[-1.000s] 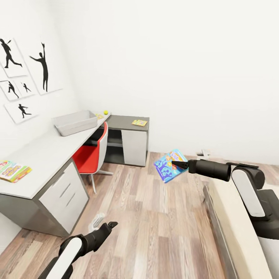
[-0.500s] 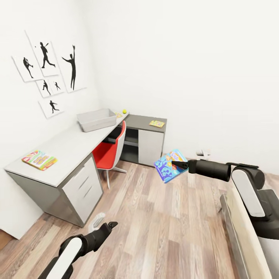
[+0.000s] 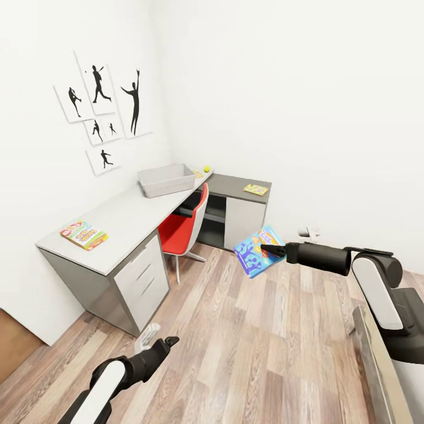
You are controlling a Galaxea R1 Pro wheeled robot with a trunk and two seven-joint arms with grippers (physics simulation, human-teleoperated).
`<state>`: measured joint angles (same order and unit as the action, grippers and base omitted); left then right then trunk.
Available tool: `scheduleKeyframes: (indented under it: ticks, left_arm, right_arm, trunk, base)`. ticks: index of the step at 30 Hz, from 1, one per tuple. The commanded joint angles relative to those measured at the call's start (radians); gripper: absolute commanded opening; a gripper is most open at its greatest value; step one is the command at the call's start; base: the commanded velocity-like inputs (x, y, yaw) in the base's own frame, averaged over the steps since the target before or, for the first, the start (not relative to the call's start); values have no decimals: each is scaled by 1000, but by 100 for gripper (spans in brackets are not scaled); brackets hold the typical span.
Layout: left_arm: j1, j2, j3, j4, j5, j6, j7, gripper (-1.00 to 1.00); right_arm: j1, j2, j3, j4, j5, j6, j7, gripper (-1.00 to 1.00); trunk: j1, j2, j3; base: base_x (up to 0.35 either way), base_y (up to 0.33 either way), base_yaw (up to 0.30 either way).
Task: Put all the toys in the child's room - the three board games (two on the bed and one on the table), the two jigsaw puzzles on the table, and the tennis ball on the table - inside the toy box on the table in the child's room.
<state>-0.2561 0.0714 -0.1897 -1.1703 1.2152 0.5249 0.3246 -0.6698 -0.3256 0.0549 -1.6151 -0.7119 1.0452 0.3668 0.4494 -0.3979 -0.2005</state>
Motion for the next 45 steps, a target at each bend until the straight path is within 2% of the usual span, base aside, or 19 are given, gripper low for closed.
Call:
scheduleKeyframes:
  ticks: [1,8,15,16,18,19,20,22,23,26,28,31,34,36,41,45]
  left_arm:
    - [0,0,-2,-2,10,0,10,100]
    - [-1,-2,-3,-2,9,0,10,100]
    - [-1,-15,-4,-3,-45,0,10,100]
    - [-1,-32,-5,-56,-61,2,16,100]
    - [0,-34,-6,-96,-64,6,19,100]
    - [1,-33,-6,-156,-65,15,23,100]
    - [-7,-33,-3,-205,-58,44,24,100]
    - [-44,-37,1,-235,-46,119,24,100]
    - [-119,-39,5,-246,-31,198,27,100]
    - [-216,-39,8,-251,1,250,34,100]
    - [-343,-40,6,-260,57,284,70,100]
    - [-412,-41,8,-263,100,295,110,100]
    - [-453,-40,10,-262,150,299,142,100]
    - [-477,-33,23,-262,199,301,174,100]
    - [-486,-29,40,-267,222,300,195,100]
    - [-485,-27,45,-275,227,304,198,100]
  right_arm:
    - [-1,0,0,0,10,2,10,-100]
    - [-1,0,-1,0,10,2,10,-100]
    - [-2,-1,-15,0,10,2,9,-100]
    - [-1,-1,-18,0,10,2,10,-100]
    - [-1,-1,-20,0,10,2,10,-100]
    - [-2,-3,-24,0,10,2,9,-100]
    - [-3,-5,-44,0,11,2,9,-100]
    - [-3,-4,-85,0,11,2,9,-100]
    - [-7,-4,-130,0,11,2,8,-100]
    - [-10,-1,-172,0,12,2,6,-100]
    - [-16,2,-202,1,14,2,2,-100]
    - [-30,0,-213,1,12,2,0,-100]
    - [-52,1,-220,8,11,2,-2,-100]
    - [-73,3,-223,25,11,2,-17,-100]
    - [-93,4,-223,61,11,2,-75,-100]
    - [-99,6,-224,84,10,2,-95,-100]
  trunk:
    - [1,-2,-2]
    - [1,-2,-2]
    - [1,-2,-2]
    - [1,-2,-2]
    - [1,-2,-2]
    - [1,-2,-2]
    - [1,-2,-2]
    - [1,-2,-2]
    - [1,-2,-2]
    - [1,-2,-2]
    - [1,-2,-2]
    - [1,-2,-2]
    - [1,-2,-3]
    - [1,-2,-4]
    - [1,-2,-7]
    - [1,-2,-8]
  base:
    - [0,0,17]
    - [0,0,7]
    - [0,0,0]
    - [0,0,0]
    - [0,0,0]
    - [0,0,0]
    - [0,0,0]
    - [0,0,0]
    - [0,0,48]
    - [0,0,123]
    - [0,0,224]
    - [0,0,259]
    - [0,0,272]
    - [9,-6,276]
    - [150,-84,278]
    - [280,-146,197]
